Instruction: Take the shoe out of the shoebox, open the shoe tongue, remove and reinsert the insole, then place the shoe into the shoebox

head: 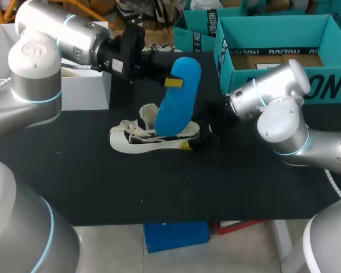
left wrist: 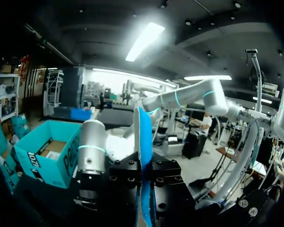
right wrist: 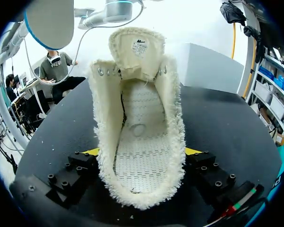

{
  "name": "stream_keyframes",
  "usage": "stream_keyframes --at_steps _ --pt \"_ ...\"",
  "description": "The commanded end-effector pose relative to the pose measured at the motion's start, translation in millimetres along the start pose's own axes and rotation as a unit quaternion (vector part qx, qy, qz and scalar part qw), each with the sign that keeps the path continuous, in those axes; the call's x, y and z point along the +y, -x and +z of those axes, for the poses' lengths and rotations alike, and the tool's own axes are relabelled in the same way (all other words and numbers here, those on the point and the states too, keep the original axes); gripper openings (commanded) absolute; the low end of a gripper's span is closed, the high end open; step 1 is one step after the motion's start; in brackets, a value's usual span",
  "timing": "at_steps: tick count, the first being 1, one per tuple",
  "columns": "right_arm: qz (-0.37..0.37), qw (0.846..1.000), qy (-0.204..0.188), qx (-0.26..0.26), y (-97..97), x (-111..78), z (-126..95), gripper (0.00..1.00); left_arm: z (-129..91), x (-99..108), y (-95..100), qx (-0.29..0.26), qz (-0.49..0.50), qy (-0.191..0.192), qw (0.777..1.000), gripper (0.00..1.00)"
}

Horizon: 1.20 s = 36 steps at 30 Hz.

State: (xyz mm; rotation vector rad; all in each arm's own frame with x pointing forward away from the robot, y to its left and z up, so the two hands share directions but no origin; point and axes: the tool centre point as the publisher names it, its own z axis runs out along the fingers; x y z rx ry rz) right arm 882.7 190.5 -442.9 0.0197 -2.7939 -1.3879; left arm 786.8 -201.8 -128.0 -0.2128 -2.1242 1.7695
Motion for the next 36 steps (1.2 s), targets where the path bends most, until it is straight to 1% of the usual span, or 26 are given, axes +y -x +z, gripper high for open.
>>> stream_keyframes --at_steps 1,2,3,5,7,9,10,11,12,14,16,18,19,22,26,29,36 --pt "0.001 1.0 0.0 0.0 1.4 -1.6 1.2 0.0 -0.6 -7.3 1.1 -0.018 -0.032 -0.042 0.998 0.0" --pt "0.001 1.0 0.0 0.0 1.4 -1.6 1.2 0.0 -1.7 -12.0 1.3 -0.021 -0.043 -0.055 0.997 0.0" --pt "0.001 1.0 0.0 0.0 1.4 -1.6 1.2 0.0 -2.2 -15.7 1.5 -0.027 -0.05 -0.057 0.997 0.0" --pt "0.001 1.0 0.0 0.0 1.4 -1.6 1.2 0.0 -3.2 -24.9 -0.7 -0.025 -0.067 -0.083 0.994 0.0" --pt "0.001 1.0 0.0 0.0 1.4 -1.6 1.2 0.0 -4.0 -33.2 -4.4 -0.028 -0.07 -0.088 0.993 0.0" --pt "0.001 1.0 0.0 0.0 1.4 -1.6 1.2 0.0 -5.5 -41.3 -9.4 -0.026 -0.079 -0.103 0.991 0.0" --pt "0.001 1.0 0.0 0.0 1.4 -1.6 1.2 0.0 -6.8 -45.1 -12.1 -0.033 -0.074 -0.101 0.992 0.0" --pt "0.001 1.0 0.0 0.0 1.4 -1.6 1.2 0.0 -8.2 -48.0 -14.6 -0.033 -0.074 -0.102 0.992 0.0" --pt "0.001 1.0 0.0 0.0 1.4 -1.6 1.2 0.0 -9.7 -51.1 -17.5 -0.034 -0.078 -0.113 0.99 0.0" --pt "0.001 1.0 0.0 0.0 1.4 -1.6 1.2 0.0 -14.3 -56.2 -22.7 -0.046 -0.07 -0.115 0.99 0.0" --pt "0.001 1.0 0.0 0.0 1.4 -1.6 1.2 0.0 -18.8 -60.7 -29.4 -0.048 -0.069 -0.127 0.988 0.0" --pt "0.001 1.0 0.0 0.0 1.4 -1.6 1.2 0.0 -23.6 -63.7 -35.4 -0.056 -0.065 -0.127 0.988 0.0" --pt "0.001 1.0 0.0 0.0 1.4 -1.6 1.2 0.0 -25.9 -65.2 -39.0 -0.058 -0.064 -0.136 0.987 0.0" --pt "0.001 1.0 0.0 0.0 1.4 -1.6 1.2 0.0 -32.4 -68.2 -48.3 -0.069 -0.06 -0.141 0.986 0.0" --pt "0.001 1.0 0.0 0.0 1.4 -1.6 1.2 0.0 -39.8 -69.0 -56.1 -0.083 -0.06 -0.145 0.984 0.0" --pt "0.001 1.0 0.0 0.0 1.4 -1.6 1.2 0.0 -42.8 -68.8 -58.5 -0.085 -0.06 -0.146 0.984 0.0" --pt "0.001 1.0 0.0 0.0 1.4 -1.6 1.2 0.0 -47.5 -71.1 -61.1 -0.093 -0.061 -0.161 0.981 0.0"
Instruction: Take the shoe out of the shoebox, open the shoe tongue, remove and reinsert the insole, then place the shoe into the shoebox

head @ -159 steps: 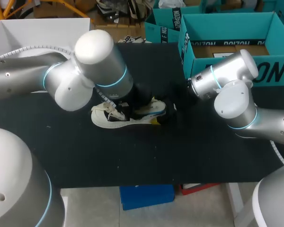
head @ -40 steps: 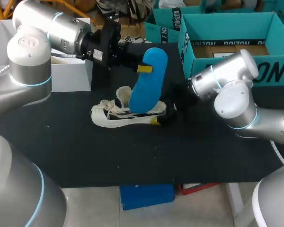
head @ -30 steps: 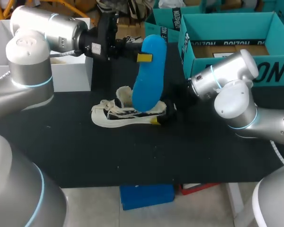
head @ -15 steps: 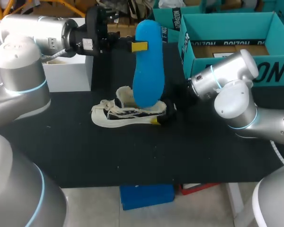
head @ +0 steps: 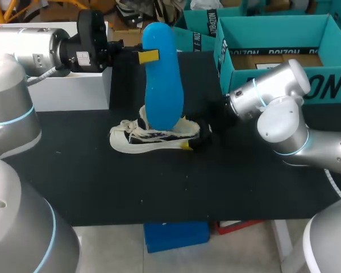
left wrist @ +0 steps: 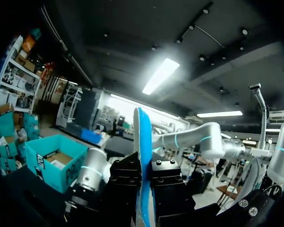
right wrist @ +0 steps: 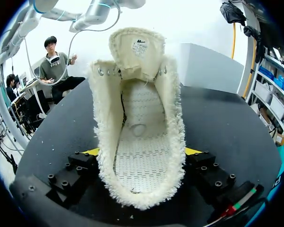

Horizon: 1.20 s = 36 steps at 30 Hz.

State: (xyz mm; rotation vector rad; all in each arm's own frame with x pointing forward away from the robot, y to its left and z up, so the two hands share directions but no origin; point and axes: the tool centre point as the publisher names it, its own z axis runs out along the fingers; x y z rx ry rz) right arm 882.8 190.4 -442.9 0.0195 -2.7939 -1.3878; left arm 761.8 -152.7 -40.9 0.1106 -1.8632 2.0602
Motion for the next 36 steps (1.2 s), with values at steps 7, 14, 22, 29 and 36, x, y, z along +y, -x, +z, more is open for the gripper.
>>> stream_keyframes --at_steps 7,14,22,29,36 --pt "0.001 1.0 0.0 0.0 1.3 -1.5 1.2 0.0 -0.1 1.5 -5.4 -0.028 0.002 -0.007 1.0 0.0" --pt "0.024 0.999 -0.033 -0.005 -0.7 -15.3 -12.8 1.0 -0.1 1.5 -5.4 -0.028 0.002 -0.007 1.0 0.0" --pt "0.043 0.993 -0.11 -0.016 -9.1 -22.1 -43.8 1.0 -0.1 1.5 -5.4 -0.028 0.002 -0.007 1.0 0.0" --pt "0.058 0.973 -0.225 0.003 -13.8 -20.4 -58.7 1.0 -0.1 1.5 -5.4 -0.028 0.002 -0.007 1.0 0.0" --pt "0.065 0.945 -0.322 -0.013 -15.1 -8.8 -72.2 1.0 -0.1 1.5 -5.4 -0.028 0.002 -0.007 1.0 0.0"
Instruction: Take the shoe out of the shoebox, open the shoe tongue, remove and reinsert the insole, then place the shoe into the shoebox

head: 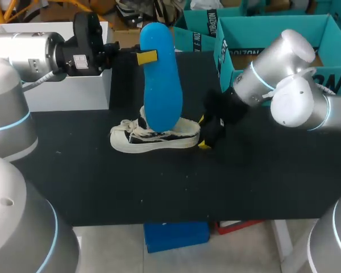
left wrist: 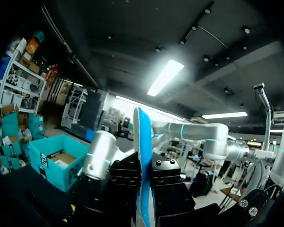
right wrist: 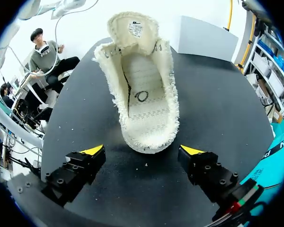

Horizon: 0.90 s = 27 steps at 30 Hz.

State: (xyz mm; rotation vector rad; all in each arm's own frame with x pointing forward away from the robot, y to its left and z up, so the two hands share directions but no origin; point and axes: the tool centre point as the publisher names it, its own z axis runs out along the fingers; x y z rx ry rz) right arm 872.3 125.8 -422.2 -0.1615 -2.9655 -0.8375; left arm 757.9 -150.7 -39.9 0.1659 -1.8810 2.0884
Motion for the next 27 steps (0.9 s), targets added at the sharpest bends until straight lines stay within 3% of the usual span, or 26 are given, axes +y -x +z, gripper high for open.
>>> stream_keyframes --at_steps 1,11,27 --pt "0.004 0.987 -0.158 -0.016 -4.6 11.7 -15.3 1.0 0.9 1.4 -1.1 -0.003 0.001 -0.001 1.0 0.0" --pt "-0.005 0.971 -0.235 -0.034 -7.2 36.8 -23.3 1.0 0.9 1.4 -1.1 -0.003 0.001 -0.001 1.0 0.0" --pt "-0.01 0.968 -0.248 -0.04 -3.3 64.7 -16.1 1.0 0.9 1.4 -1.1 -0.003 0.001 -0.001 1.0 0.0"
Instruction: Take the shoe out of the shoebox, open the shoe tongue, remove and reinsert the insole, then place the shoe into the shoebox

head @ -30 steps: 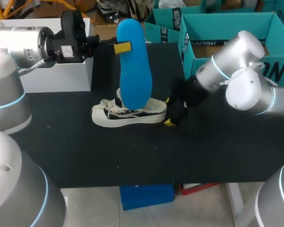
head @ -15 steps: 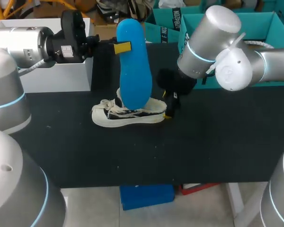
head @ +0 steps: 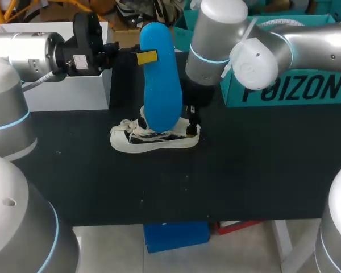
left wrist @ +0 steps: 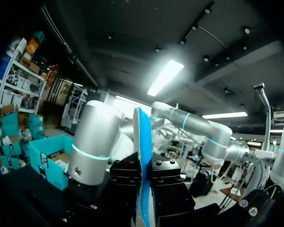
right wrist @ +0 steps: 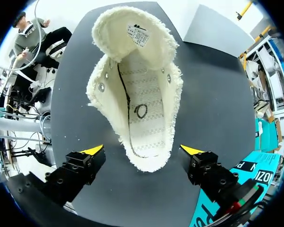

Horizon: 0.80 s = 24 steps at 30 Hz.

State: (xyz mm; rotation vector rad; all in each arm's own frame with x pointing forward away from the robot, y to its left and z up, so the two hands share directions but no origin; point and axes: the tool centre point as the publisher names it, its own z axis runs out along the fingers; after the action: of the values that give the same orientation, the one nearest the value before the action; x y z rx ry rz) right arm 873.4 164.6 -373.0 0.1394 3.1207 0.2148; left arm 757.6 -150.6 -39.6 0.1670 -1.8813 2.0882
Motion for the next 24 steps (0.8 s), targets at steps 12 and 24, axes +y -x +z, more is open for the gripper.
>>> stream_keyframes --at_steps 12,24 --pt "-0.015 0.999 -0.042 0.005 7.2 23.9 4.3 1.0 1.0 1.6 -0.7 -0.002 0.001 -0.001 1.0 0.0" --pt "-0.024 0.999 -0.036 0.006 8.6 26.5 5.3 1.0 1.0 1.6 -0.7 -0.002 0.001 -0.001 1.0 0.0"
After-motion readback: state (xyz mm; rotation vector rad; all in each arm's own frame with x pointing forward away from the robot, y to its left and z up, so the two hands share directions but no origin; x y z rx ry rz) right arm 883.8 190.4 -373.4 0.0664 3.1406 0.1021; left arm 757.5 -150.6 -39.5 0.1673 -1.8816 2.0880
